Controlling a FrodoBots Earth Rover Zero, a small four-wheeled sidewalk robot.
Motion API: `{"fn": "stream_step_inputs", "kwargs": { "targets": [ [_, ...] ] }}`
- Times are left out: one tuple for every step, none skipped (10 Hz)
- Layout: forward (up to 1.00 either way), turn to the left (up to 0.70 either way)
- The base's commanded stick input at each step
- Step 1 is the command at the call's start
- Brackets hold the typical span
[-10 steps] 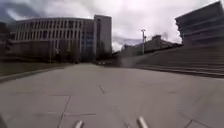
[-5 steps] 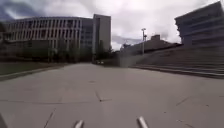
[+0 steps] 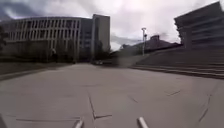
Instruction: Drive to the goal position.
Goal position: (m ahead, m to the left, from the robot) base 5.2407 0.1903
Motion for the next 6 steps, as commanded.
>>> {"fn": "stream_step_inputs", "kwargs": {
  "targets": [
    [1.00,0.39],
    [1.00,0.39],
    [1.00,0.39],
    [1.00,0.39],
    [1.00,0.00],
    [1.00,0.00]
  ]
}}
